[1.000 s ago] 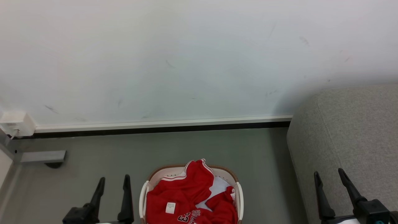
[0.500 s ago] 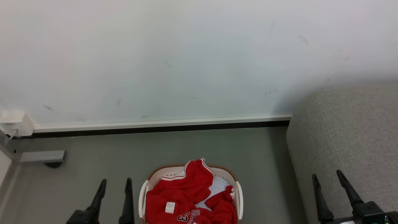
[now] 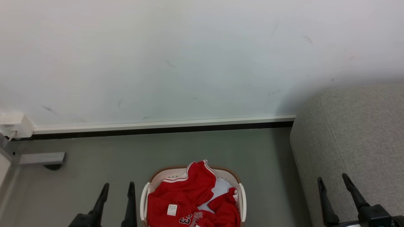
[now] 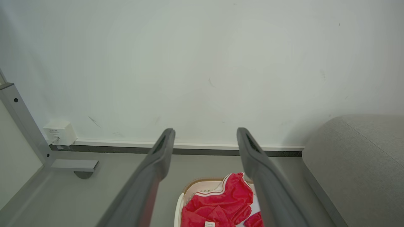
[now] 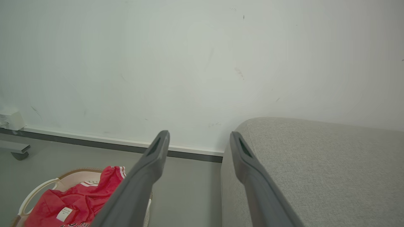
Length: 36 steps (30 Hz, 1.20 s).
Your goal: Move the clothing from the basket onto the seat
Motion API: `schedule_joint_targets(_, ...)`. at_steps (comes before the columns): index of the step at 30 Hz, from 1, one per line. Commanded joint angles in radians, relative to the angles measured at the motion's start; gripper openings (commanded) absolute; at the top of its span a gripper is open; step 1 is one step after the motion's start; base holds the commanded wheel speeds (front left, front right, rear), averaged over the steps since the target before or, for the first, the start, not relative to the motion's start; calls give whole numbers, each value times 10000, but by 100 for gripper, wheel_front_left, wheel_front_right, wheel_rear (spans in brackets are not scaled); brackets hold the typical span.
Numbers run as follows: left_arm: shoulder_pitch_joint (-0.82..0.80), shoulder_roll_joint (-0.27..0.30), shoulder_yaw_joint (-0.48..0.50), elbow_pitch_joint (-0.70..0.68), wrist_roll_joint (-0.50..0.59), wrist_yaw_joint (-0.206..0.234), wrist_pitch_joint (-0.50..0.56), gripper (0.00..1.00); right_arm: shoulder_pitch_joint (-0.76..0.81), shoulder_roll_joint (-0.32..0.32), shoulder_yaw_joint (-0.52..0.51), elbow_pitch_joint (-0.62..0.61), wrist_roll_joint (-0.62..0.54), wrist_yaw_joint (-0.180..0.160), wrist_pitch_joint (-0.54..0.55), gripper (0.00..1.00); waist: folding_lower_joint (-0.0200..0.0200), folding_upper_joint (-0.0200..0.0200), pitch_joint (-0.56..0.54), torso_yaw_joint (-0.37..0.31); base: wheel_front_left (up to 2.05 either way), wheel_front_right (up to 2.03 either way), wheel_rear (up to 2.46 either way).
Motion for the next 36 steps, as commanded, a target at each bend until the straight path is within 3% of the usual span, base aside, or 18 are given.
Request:
schedule_joint_targets(1, 17, 67, 19, 22, -4, -29, -7, 100, 26, -61, 11, 27, 56, -21, -4, 100, 0, 0, 9, -3, 0, 0, 0)
schedule_joint_targets(14, -171, 64, -277, 198, 116, -157, -7, 100, -164, -60, 168, 6, 36, -21, -4, 100, 0, 0, 225, -265, 0, 0, 0)
schedule_joint_targets(23, -1127, 64, -824, 694, 410, -540, -6, 100, -649, -57, 328, -285, 36, -21, 0, 100, 0, 0, 1311, -756, 0, 0, 0)
schedule_joint_targets(29, -2418, 63, -1406, 1932, 821, -896, -6, 100, -1230, -47, 412, -638, 7, -21, 1, 100, 0, 0, 2631, -1063, 0, 0, 0)
schedule_joint_targets(36, -4632, 120, -2217, 4806, 1469, -1227, 11, 100, -2047, -47, 641, -1220, 90, -21, 1, 100, 0, 0, 4334, -1342, 0, 0, 0)
